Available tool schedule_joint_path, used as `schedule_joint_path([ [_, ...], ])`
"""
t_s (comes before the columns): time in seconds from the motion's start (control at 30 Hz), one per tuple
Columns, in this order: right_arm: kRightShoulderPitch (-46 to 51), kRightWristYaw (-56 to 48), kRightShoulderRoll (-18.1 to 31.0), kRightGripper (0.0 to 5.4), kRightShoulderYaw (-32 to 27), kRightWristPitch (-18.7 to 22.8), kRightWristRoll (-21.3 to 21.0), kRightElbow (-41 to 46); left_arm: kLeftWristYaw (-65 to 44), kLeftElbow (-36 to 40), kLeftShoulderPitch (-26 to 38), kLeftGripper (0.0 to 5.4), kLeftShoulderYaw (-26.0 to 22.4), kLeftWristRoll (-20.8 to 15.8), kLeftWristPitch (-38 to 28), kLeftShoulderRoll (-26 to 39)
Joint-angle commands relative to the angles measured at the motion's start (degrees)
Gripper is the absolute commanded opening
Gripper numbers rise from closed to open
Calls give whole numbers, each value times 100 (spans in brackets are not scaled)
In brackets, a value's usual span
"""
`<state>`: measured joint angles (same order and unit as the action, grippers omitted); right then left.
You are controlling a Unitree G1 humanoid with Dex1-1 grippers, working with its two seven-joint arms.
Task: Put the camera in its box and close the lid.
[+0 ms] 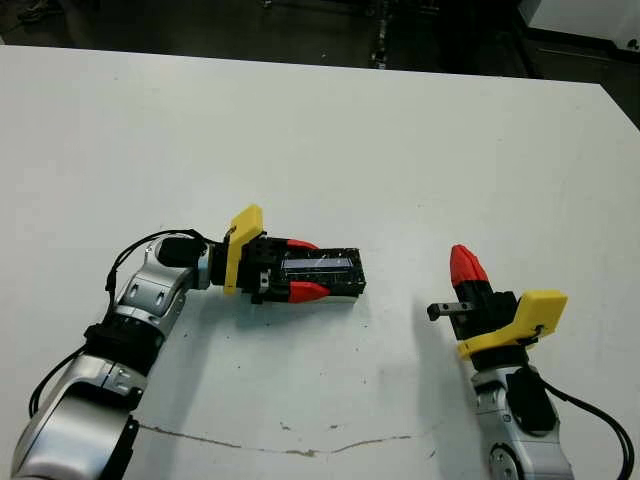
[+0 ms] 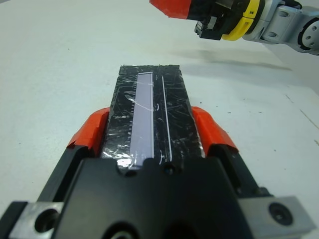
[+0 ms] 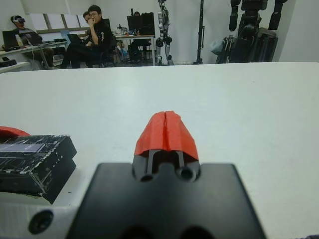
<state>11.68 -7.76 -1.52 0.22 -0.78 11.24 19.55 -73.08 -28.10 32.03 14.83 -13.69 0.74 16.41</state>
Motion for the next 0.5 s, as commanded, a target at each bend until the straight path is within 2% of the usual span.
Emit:
schedule_joint_path([
  [0.03, 28, -2, 77, 0, -41, 38, 6, -11, 97, -71, -86, 316, 244, 325, 53, -45],
  [0.5, 54, -27, 72, 0, -26, 52, 21, -26, -267, 102, -303, 316, 44, -10, 447, 348],
])
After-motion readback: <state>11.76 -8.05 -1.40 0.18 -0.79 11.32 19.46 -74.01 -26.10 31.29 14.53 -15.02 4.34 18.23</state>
